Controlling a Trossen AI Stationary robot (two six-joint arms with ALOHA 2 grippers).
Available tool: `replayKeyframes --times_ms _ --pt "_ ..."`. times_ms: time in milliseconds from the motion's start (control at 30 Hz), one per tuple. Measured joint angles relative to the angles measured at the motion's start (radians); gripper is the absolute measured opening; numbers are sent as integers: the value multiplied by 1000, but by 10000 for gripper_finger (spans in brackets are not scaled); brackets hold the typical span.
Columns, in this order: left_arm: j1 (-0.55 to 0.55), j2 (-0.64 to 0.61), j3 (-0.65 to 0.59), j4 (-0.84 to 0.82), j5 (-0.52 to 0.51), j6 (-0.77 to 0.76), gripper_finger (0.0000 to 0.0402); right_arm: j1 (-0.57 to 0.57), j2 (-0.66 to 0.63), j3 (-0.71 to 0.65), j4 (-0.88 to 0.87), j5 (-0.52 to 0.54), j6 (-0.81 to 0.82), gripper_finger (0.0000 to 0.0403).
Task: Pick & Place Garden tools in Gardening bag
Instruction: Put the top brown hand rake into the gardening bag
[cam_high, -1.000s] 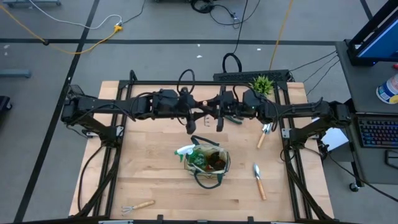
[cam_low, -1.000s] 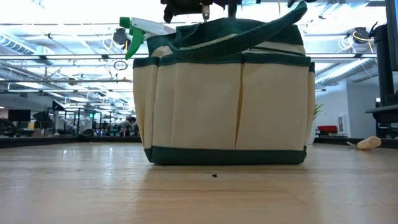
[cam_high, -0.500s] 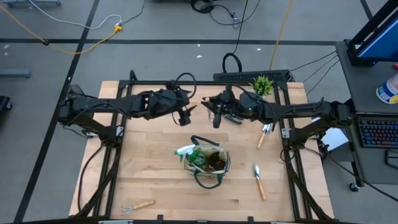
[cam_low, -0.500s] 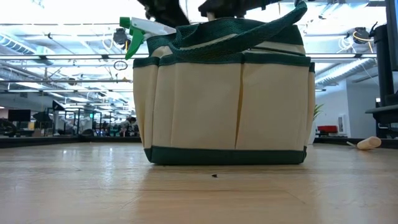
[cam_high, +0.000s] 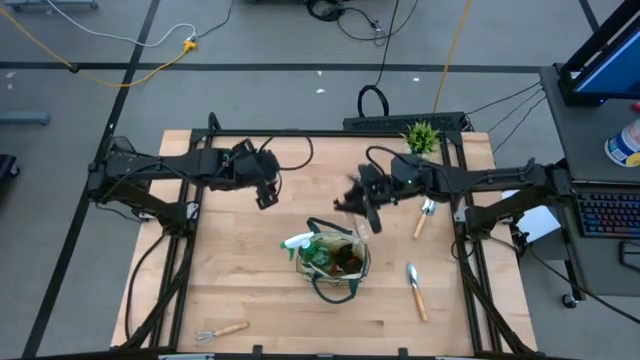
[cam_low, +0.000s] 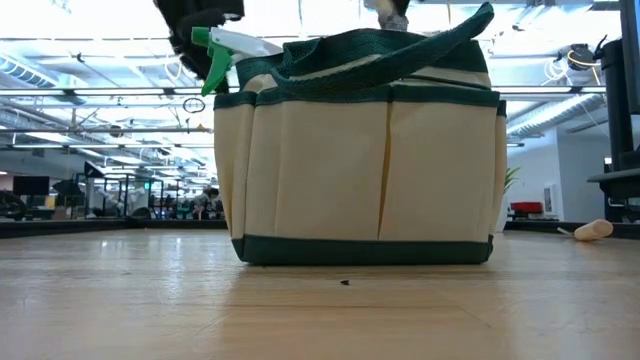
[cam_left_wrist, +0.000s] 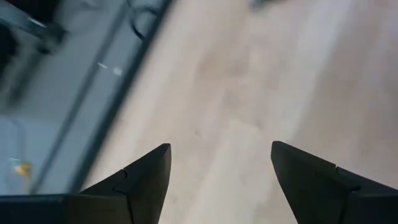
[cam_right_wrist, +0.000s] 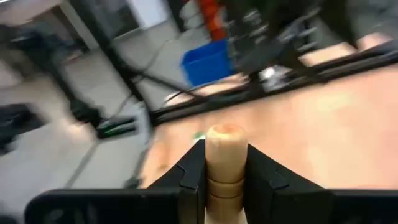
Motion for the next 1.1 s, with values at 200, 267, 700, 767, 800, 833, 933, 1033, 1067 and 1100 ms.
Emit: replayKeyframes --times_ms 200,267,700,767,800,833,933,1033,1067,1100 --pt "0 1 -29 4 130 -12 280 71 23 0 71 -13 26 56" --pt "0 1 -35 16 157 -12 280 89 35 0 111 -13 24 56" --pt "-11 -105 -71 95 254 -11 280 117 188 0 328 -39 -68 56" --pt "-15 -161 -121 151 266 -22 280 117 212 0 338 -38 -82 56" --pt "-15 -193 -152 181 277 -30 280 117 223 0 344 -35 -89 56" --pt "-15 -225 -184 209 290 -41 280 117 229 0 342 -33 -95 56" --pt "-18 -322 -282 285 338 -73 280 117 253 0 327 -5 -116 56" --pt "-37 -418 -380 369 356 -109 280 117 254 -1 260 33 -134 56" --pt "-45 -450 -411 404 356 -118 280 117 253 -1 240 51 -145 56" --pt "-53 -479 -440 436 357 -122 280 117 252 -1 217 74 -156 56"
